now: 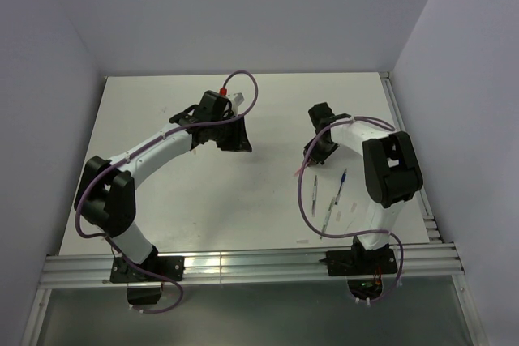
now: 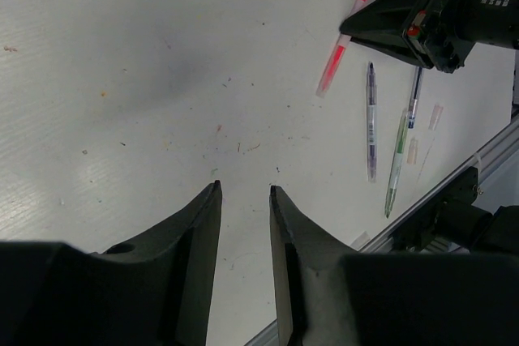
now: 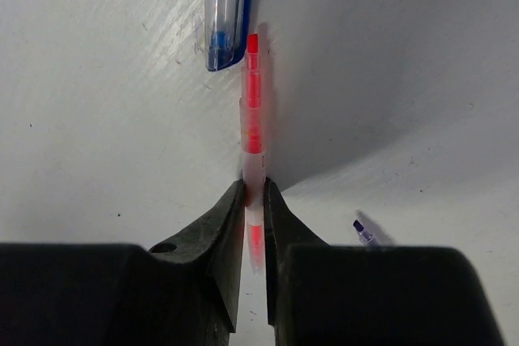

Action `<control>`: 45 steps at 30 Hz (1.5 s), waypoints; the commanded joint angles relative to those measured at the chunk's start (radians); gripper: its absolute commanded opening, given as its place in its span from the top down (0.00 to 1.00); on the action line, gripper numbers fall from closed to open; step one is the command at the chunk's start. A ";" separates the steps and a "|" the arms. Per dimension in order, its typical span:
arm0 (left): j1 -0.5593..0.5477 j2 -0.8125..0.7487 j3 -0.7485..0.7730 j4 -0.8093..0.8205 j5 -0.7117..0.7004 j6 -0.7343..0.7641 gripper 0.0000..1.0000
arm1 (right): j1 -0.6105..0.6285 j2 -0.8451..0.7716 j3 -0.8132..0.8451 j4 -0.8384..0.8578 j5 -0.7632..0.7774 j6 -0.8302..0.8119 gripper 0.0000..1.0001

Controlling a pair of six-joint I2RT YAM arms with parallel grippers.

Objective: Insert the pens into the pen caps
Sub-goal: Pick up the pen from the center of the board.

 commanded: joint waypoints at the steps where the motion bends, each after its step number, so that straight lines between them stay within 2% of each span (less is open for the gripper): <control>1: 0.001 0.011 -0.003 0.045 0.040 -0.014 0.64 | 0.032 -0.035 -0.034 -0.016 -0.006 -0.006 0.90; 13: 0.002 0.029 -0.005 0.046 0.051 -0.015 0.64 | 0.125 -0.038 -0.037 -0.016 0.005 -0.023 0.91; 22: 0.001 0.032 -0.011 0.051 0.056 -0.017 0.64 | 0.174 -0.052 -0.041 -0.024 0.040 -0.072 0.81; 32: 0.001 0.032 -0.018 0.057 0.057 -0.015 0.64 | 0.168 -0.032 -0.017 -0.056 0.077 -0.111 0.69; 45: -0.001 0.034 -0.024 0.065 0.071 -0.018 0.64 | 0.109 -0.009 0.022 -0.070 0.112 -0.151 0.68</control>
